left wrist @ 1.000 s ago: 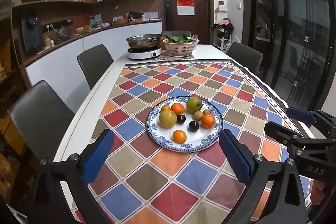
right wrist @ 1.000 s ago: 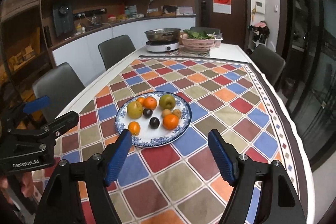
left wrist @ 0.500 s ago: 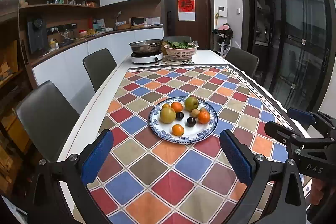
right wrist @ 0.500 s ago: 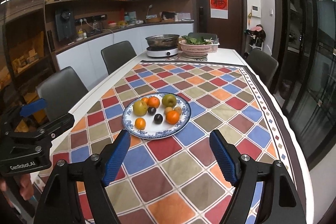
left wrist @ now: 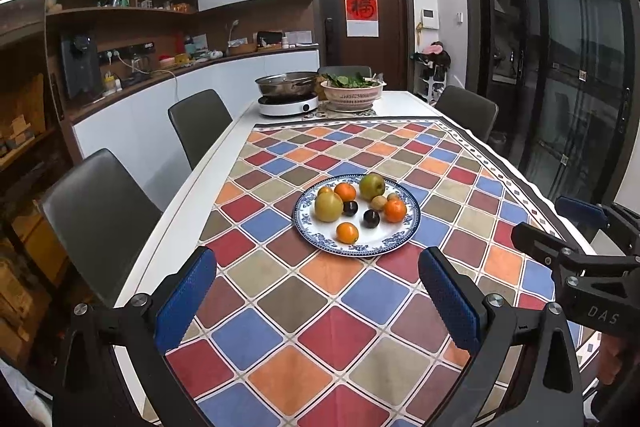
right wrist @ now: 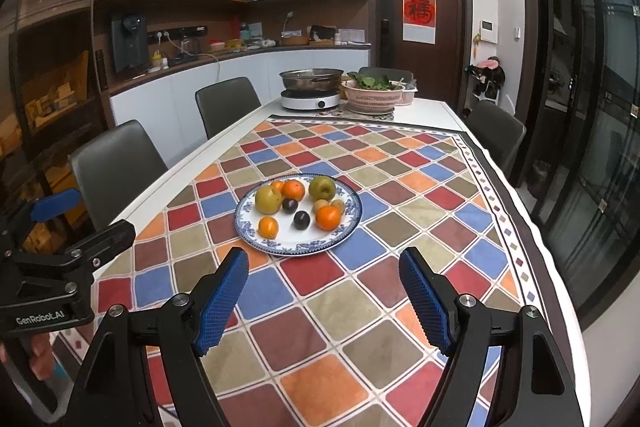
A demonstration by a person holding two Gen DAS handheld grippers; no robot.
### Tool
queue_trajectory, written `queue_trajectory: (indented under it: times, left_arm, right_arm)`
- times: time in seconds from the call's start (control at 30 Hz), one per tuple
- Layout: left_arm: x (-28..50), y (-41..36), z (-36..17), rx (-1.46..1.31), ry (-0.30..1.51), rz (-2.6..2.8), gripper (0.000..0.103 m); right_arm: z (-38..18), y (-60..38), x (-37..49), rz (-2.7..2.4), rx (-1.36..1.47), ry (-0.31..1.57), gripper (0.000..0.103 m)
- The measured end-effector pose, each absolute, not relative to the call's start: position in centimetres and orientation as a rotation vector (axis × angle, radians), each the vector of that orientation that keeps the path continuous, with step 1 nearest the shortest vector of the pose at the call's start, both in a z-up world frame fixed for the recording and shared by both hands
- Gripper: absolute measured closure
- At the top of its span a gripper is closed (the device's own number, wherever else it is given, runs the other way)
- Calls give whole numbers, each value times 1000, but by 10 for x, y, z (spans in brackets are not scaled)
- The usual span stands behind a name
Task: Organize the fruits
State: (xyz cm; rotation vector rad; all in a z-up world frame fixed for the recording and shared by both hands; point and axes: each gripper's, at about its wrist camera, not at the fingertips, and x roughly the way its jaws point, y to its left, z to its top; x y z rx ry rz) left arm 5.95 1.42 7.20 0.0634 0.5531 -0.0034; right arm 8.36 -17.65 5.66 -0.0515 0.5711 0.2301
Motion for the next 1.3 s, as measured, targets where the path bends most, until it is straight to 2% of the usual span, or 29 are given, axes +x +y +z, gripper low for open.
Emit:
queue_trajectory:
  times: [1.3]
  left_arm:
    - [47, 10, 74, 80, 522, 21, 0]
  right_arm:
    - [55, -178, 71, 236, -49, 567, 25]
